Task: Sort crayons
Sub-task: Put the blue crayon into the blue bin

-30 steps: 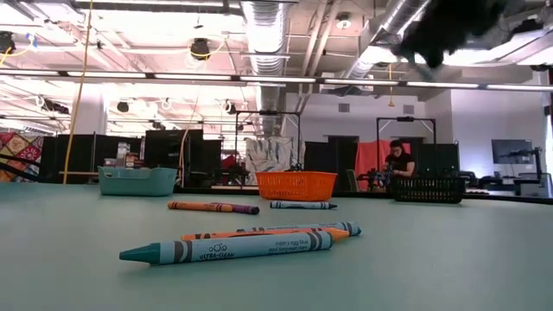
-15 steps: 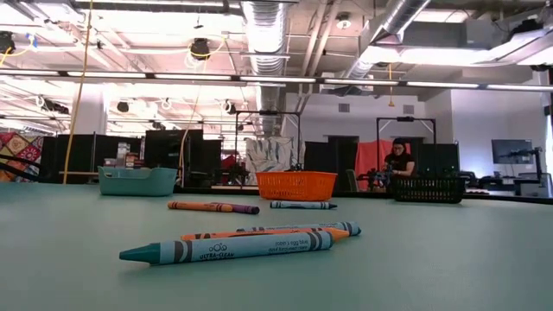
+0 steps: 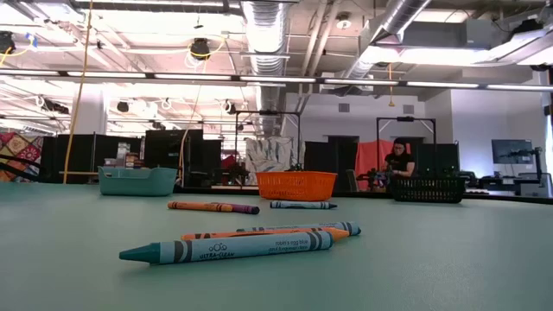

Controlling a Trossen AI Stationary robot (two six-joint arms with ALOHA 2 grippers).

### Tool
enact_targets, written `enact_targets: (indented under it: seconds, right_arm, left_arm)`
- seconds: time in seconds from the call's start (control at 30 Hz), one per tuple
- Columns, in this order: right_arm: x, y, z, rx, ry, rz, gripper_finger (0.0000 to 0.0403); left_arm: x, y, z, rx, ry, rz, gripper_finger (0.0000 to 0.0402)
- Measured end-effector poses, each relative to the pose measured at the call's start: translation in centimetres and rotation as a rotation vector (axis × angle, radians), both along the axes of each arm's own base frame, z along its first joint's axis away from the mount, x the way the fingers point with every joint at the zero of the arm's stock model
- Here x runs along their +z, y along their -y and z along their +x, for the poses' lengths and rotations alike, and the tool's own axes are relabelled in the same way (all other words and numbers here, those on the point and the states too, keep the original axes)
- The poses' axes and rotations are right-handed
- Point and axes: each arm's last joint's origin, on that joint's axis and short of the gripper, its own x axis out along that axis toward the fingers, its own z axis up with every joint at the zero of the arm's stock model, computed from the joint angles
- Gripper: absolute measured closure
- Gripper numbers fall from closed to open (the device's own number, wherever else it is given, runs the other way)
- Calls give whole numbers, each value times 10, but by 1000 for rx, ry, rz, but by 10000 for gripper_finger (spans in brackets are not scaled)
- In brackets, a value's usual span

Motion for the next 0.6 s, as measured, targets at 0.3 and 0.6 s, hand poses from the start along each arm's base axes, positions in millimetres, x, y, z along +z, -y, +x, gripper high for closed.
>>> enact_targets:
  seconds: [0.3,0.6]
  right_arm:
    - [-4,5,9,-36,-11,7,403]
    - [-4,9,12,-30,-12,19,403]
  left_arm:
    - [0,2,-1,4,6,21,278]
    - [-3,1,0,38,-21,37,327]
